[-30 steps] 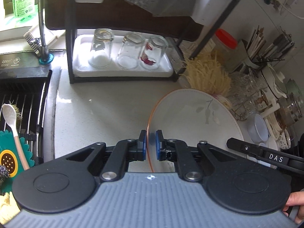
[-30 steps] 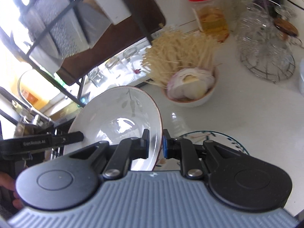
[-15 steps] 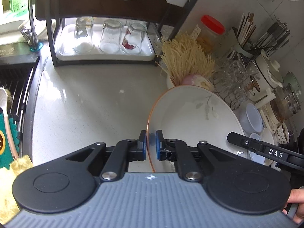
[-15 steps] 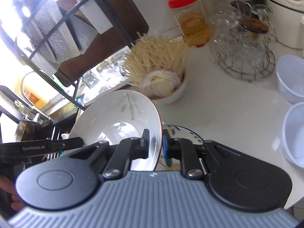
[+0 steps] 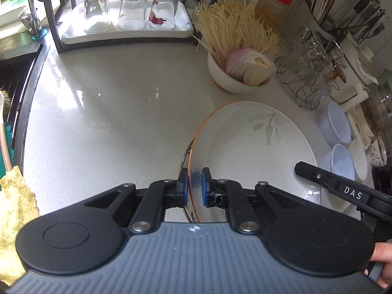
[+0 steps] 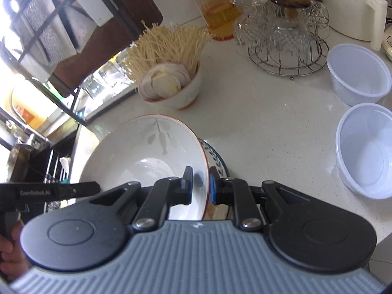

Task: Organize plates and bowls
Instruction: 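Lift the white bowl and carry it toward the plate stack, then lower the white bowl onto the plate stack and open the left gripper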

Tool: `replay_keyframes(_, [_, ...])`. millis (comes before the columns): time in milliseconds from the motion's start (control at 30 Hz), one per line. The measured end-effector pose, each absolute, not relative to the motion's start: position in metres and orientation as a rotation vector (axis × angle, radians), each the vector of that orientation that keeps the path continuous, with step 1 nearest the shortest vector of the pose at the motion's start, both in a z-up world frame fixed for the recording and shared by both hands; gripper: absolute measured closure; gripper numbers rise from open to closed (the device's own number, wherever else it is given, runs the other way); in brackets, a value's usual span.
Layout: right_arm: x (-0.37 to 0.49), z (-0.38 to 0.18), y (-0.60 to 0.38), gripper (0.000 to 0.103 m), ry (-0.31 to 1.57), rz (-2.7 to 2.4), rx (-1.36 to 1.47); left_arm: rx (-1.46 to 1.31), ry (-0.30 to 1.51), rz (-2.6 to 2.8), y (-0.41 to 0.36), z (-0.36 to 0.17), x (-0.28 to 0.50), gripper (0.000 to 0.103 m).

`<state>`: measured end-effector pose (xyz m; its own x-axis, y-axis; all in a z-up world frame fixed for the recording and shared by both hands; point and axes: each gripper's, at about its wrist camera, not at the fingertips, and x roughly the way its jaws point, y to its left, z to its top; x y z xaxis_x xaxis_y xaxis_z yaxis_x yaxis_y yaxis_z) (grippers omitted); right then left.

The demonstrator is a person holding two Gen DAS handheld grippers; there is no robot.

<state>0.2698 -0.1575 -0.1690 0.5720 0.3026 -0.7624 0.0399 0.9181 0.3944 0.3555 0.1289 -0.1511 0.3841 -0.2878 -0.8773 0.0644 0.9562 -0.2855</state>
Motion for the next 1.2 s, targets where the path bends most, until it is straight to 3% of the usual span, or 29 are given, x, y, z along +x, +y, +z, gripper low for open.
replay_keyframes(433, [0.273,-0.182,-0.158,0.086,0.924,0.177,0.33,-0.118,1.212,-0.164,0.108,-0.169,0.368,0.086])
replay_keyframes(1200, [0.263,-0.177,-0.168,0.084,0.848,0.182,0.315,-0.06,1.16,-0.095,0.082,-0.149,0.354,0.085])
